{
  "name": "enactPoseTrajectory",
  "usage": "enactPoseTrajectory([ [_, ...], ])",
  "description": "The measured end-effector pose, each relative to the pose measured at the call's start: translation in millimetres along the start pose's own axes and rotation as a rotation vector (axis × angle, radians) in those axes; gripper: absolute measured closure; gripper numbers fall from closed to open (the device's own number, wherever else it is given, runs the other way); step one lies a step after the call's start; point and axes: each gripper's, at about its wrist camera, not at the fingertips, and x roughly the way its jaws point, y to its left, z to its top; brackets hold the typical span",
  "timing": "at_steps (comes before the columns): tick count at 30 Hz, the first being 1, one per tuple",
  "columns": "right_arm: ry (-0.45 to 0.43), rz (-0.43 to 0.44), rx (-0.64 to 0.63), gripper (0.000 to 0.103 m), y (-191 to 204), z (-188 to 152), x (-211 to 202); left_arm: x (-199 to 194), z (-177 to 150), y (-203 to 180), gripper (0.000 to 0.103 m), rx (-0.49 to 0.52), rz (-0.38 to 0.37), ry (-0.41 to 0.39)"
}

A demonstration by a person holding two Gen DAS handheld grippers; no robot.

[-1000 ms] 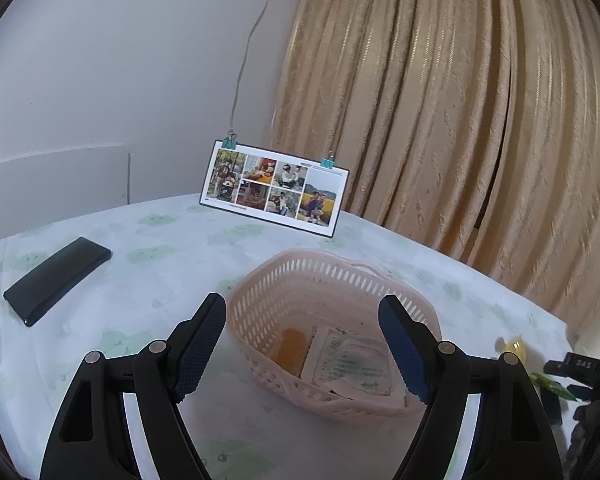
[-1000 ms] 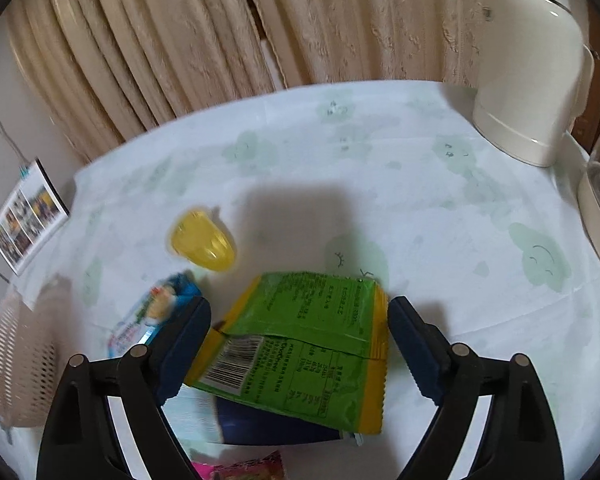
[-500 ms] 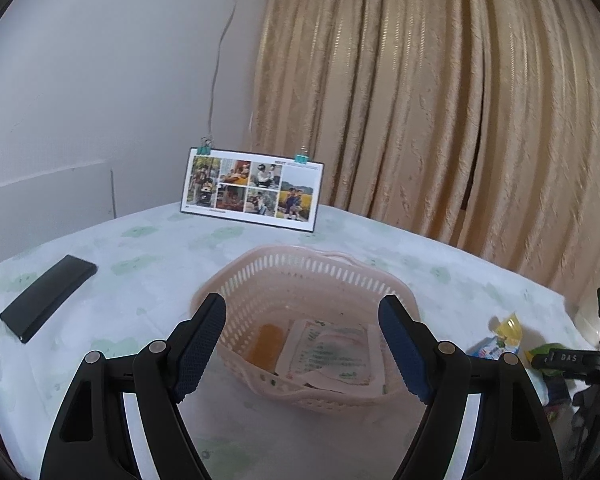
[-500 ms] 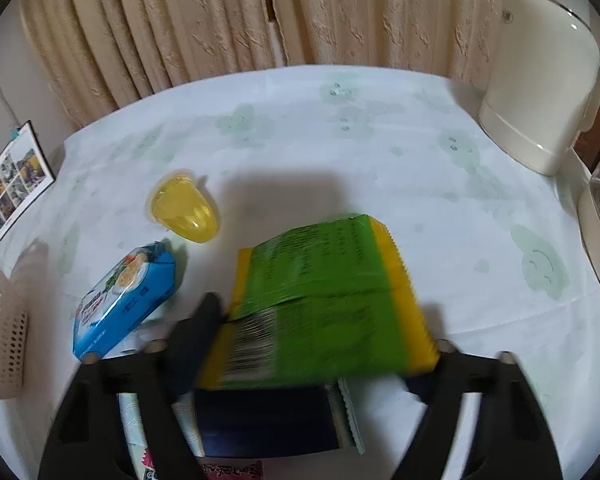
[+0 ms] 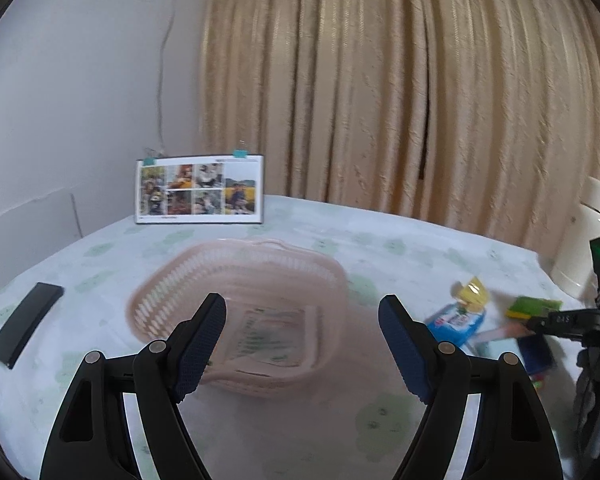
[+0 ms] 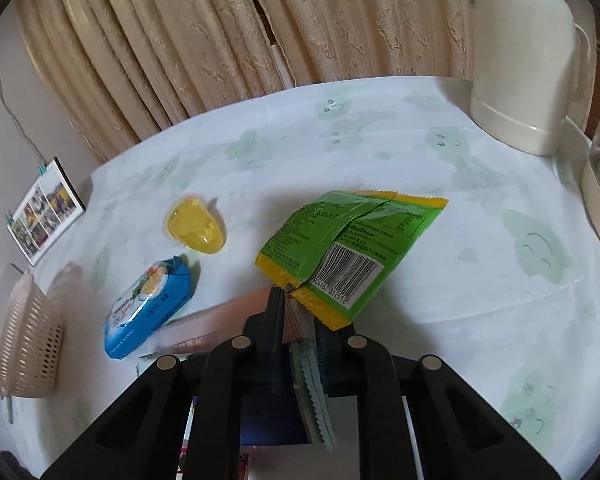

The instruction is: Organize snacks

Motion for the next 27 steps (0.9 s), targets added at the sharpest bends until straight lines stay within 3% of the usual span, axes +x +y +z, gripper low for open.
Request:
enactPoseTrajectory([
  [9, 0.007, 0.008, 0.029, 0.086, -13.2, 0.3, -2.5, 21.4, 12.0, -43.5, 0.024, 0.074, -0.175, 0.132],
  [12, 0.017, 0.026, 0.038, 0.085, -15.7, 0.4, -2.6, 32.4, 11.9, -59.5, 0.024, 0.107, -0.192, 0.170],
  [17, 0.017, 0.058, 0.066, 0.059, -20.4, 0.0, -5.2, 53.8, 14.7, -85.2, 0.024, 0.145, -0.256, 0.235],
  [19, 0.014, 0.071, 0.081, 0.054, -22.0, -0.5, -7.7, 66.5, 14.8, -96.2, 0.024, 0.158, -0.285, 0.270],
  [27, 0.005, 0.112, 0.115, 0.050, -22.5, -1.5, -14.0, 124.1, 0.4, -126.5, 0.024, 0.191, -0.316, 0.412],
])
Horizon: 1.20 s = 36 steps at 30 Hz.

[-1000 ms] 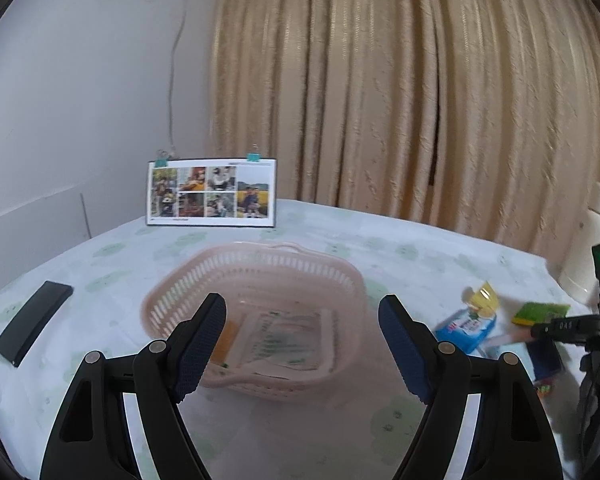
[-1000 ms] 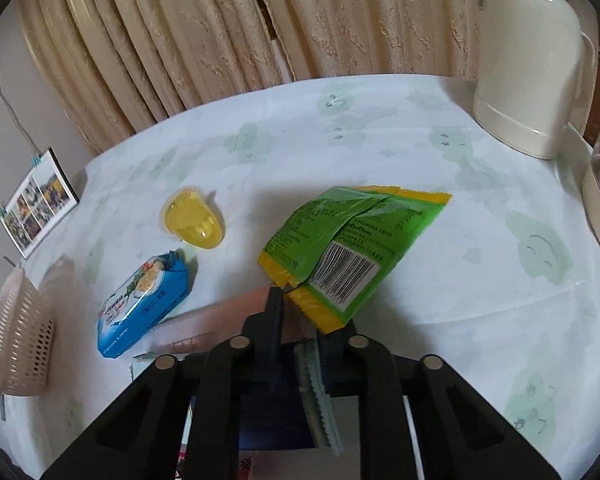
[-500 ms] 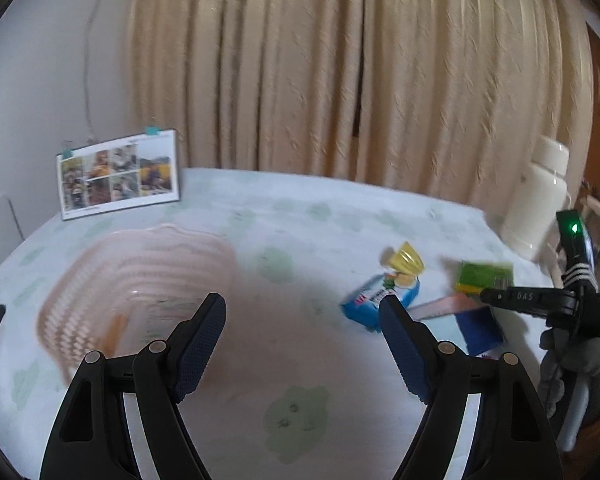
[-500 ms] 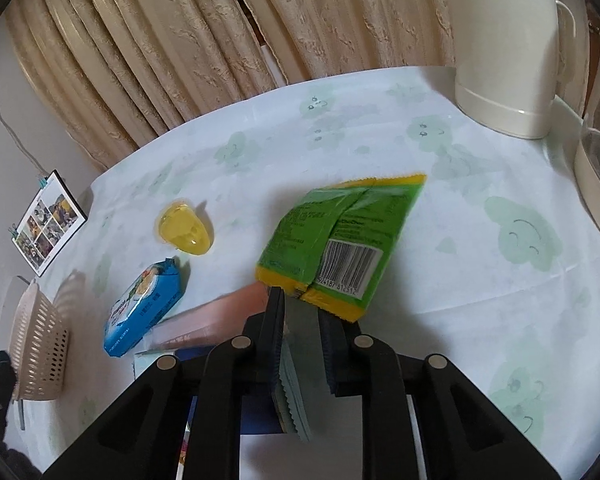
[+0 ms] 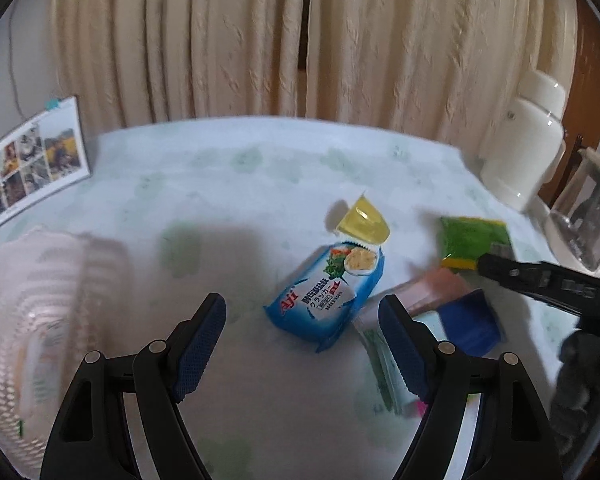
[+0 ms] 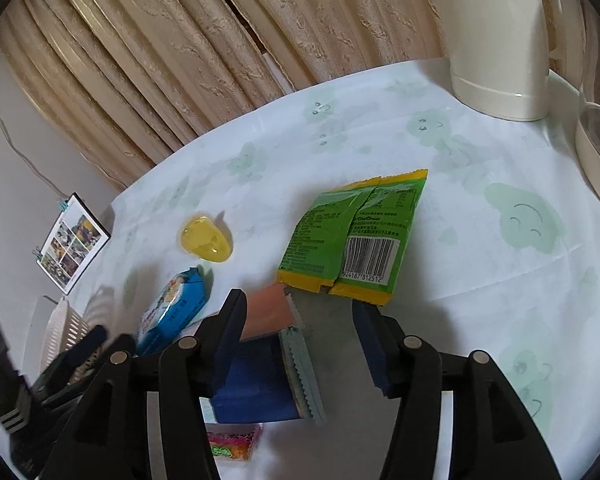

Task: Organize snacks
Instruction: 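Close the right tool on the blue-and-white bar while the left tool closes on the blue cracker packet, then lift the blue cracker packet with the left tool while the right tool lifts the blue bar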

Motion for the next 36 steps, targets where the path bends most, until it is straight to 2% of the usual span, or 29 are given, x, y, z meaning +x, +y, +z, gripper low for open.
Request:
enactPoseTrajectory([
  [7, 0.001, 0.016, -0.002, 0.050, 0.8, 0.1, -1.7, 22.4, 2.2, -6.2, 0.024, 0.019, -0.024, 0.033],
  [17, -0.007, 0.071, -0.035, 0.048, 8.8, -2.4, -3.2, 49.5, 15.8, -1.8, 0.024, -0.024, -0.091, 0.097],
  [20, -0.004, 0.086, -0.052, 0.048, 13.0, -3.4, -1.2, 52.9, 15.1, 0.4, 0.030, -0.034, -0.089, 0.097],
  [22, 0.000, 0.092, -0.060, 0.048, 15.2, -4.6, 0.7, 52.6, 14.8, -1.0, 0.040, -0.027, -0.094, 0.095],
  [25, -0.001, 0.106, -0.078, 0.048, 18.4, -6.2, 1.5, 51.1, 13.4, -2.2, 0.047, -0.023, -0.099, 0.084],
  [30, -0.017, 0.137, -0.120, 0.048, 27.6, -7.8, 1.2, 44.3, 11.2, 1.3, 0.053, -0.046, -0.098, 0.074],
  [36, -0.018, 0.151, -0.193, 0.048, 36.0, -10.0, 6.8, 24.9, 10.8, 0.9, 0.054, -0.045, -0.059, 0.021],
])
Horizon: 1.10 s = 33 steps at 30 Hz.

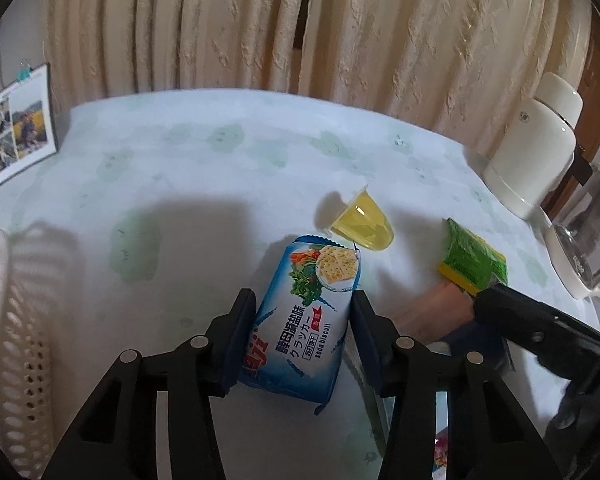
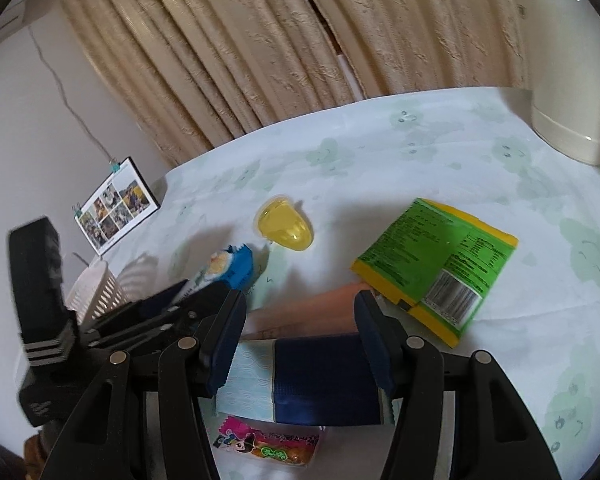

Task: Organize snacks
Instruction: 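Lift the blue cracker packet with the left tool while the right tool lifts the blue bar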

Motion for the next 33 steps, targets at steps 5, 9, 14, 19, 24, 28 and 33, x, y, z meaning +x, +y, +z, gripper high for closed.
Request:
enactPoseTrajectory([
  [5, 0.042, -0.001, -0.045, 0.048, 2.8, -3.3, 5.6, -19.9, -2.0, -2.9, 0.055, -0.003, 0.014, -0.044],
  [9, 0.076, -0.003, -0.077, 0.048, 7.0, -8.1, 6.3, -34.9, -4.9, 1.2, 0.055, -0.023, 0.014, -0.077],
  [14, 0.130, -0.003, -0.120, 0.046, 14.4, -18.5, 4.9, -47.3, -8.1, 8.8, 0.055, -0.045, 0.015, -0.099],
  [19, 0.172, 0.015, -0.184, 0.045, 26.0, -35.6, -4.4, -53.6, -9.9, 10.1, 0.055, -0.053, 0.019, -0.115],
  [24, 0.206, 0.015, -0.262, 0.041, 37.7, -56.8, -15.3, -64.4, -11.5, 4.6, 0.055, -0.028, 0.032, -0.151],
  [28, 0.222, 0.030, -0.298, 0.035, 45.8, -69.9, -21.8, -69.5, -12.9, 3.7, 0.055, -0.025, 0.027, -0.165],
  [33, 0.227, 0.025, -0.375, 0.031, 59.0, -82.6, -24.6, -75.9, -13.7, 3.1, 0.055, -0.016, 0.024, -0.180],
])
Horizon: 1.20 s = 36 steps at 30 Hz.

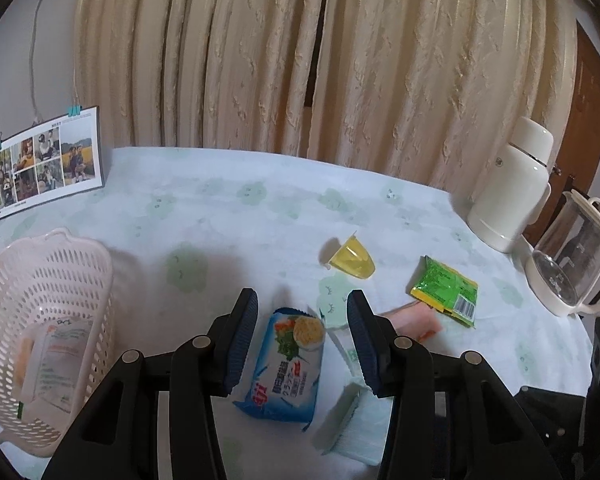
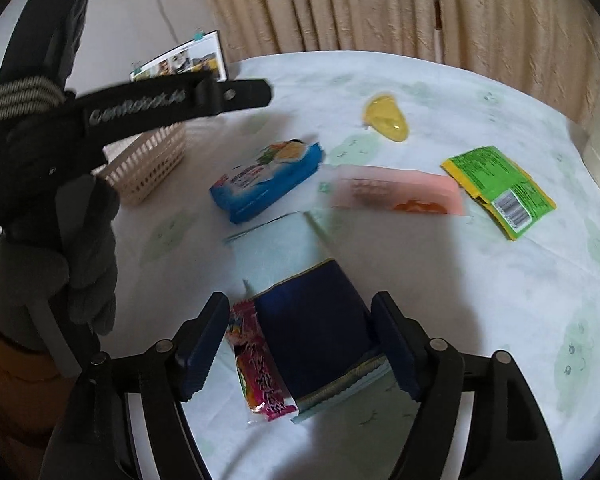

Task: Organize snacks
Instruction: 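Lift the blue cracker packet with the left tool while the right tool lifts the blue bar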

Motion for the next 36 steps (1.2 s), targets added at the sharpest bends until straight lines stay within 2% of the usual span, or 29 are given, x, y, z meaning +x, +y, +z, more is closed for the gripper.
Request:
enactPoseTrajectory([
  [4, 0.020, -0.019, 0.019, 0.031, -3.7, 0.4, 7.2, -1.2, -0.3, -0.8, 0.055, 0.004, -0.003, 0.004],
  [12, 0.016, -0.132, -0.081, 0.030, 16.4, 3.2, 19.7, 22.4, -9.6, 0.6, 0.055, 0.005, 0.020, 0.112],
  [16, 0.015, -0.146, -0.097, 0.030, 19.7, 2.5, 20.6, 37.2, -16.1, 1.5, 0.055, 0.016, 0.035, 0.168],
  [20, 0.004, -0.170, -0.086, 0.043, 16.7, 4.3, 20.7, 49.9, -22.9, 1.2, 0.055, 0.024, 0.037, 0.220],
  [22, -0.001, -0.175, -0.078, 0.047, 14.9, 4.4, 19.4, 53.3, -25.1, 2.1, 0.049, 0.024, 0.036, 0.234],
  [26, -0.003, -0.162, -0.050, 0.050, 10.0, 4.9, 16.4, 60.1, -28.8, 5.6, 0.047, 0.018, 0.038, 0.259],
  [33, -0.016, -0.071, 0.089, 0.052, -16.7, 5.2, 3.0, 62.5, -31.9, 3.6, 0.048, 0.050, 0.041, 0.254],
  [34, -0.020, -0.057, 0.106, 0.053, -19.1, 5.5, 1.4, 61.9, -32.0, 4.1, 0.055, 0.049, 0.039, 0.252],
  [36, -0.035, -0.021, 0.145, 0.054, -24.9, 5.8, -2.5, 61.0, -31.1, 3.2, 0.060, 0.049, 0.036, 0.251],
])
